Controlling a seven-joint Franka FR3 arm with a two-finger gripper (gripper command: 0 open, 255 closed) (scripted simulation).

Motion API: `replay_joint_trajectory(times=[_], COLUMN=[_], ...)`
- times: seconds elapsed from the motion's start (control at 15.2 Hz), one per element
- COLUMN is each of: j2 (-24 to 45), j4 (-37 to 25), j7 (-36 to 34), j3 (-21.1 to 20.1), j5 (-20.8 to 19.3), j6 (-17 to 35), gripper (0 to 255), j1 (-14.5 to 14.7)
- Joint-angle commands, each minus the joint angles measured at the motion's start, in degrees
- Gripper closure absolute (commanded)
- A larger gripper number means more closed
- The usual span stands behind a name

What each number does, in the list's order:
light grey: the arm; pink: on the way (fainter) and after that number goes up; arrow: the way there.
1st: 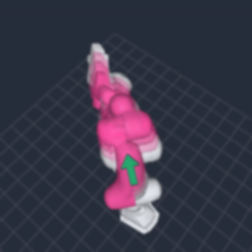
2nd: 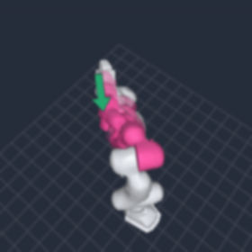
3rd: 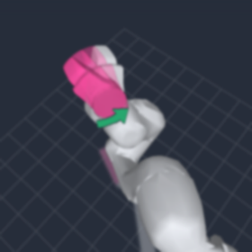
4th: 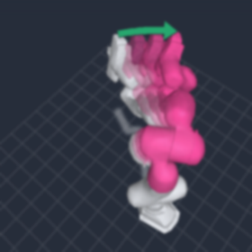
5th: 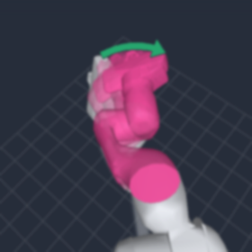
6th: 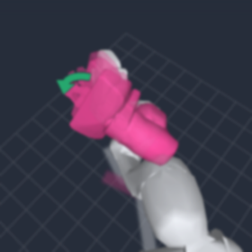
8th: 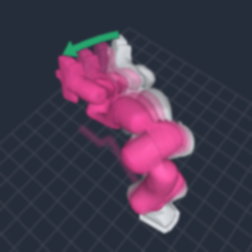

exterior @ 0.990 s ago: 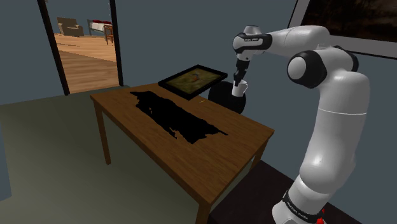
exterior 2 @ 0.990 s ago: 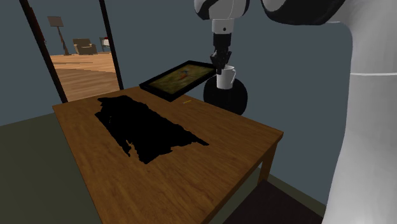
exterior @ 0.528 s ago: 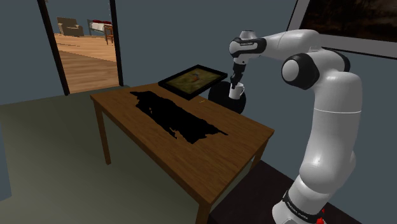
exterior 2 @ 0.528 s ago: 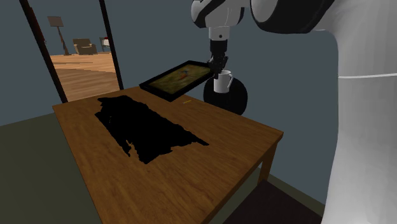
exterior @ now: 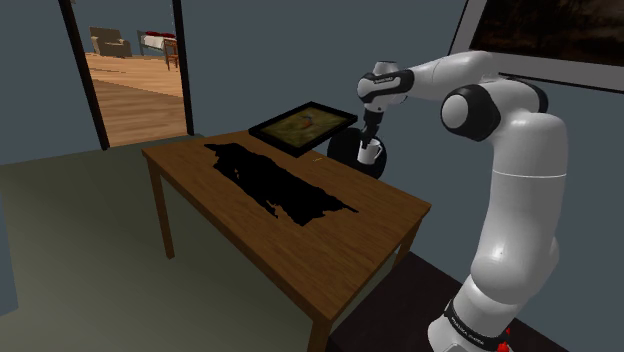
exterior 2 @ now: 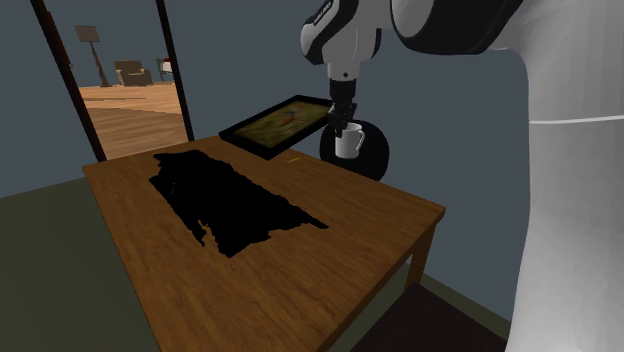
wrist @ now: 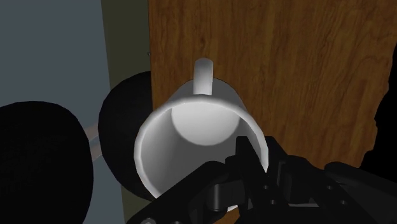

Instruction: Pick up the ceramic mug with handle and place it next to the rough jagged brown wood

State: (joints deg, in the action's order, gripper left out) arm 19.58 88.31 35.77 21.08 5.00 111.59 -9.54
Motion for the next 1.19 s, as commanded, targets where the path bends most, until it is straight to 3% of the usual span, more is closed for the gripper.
replay_joint_trajectory(times=[0.0,1.12], j2=[0.0,3.4], j4=[1.4,9.1], j7=[0.0,0.7], j3=[0.0,-0.8], j5=[0.0,1.5], j6=[1.5,12.3], gripper=[255,255], j1=[0.1,-0.1])
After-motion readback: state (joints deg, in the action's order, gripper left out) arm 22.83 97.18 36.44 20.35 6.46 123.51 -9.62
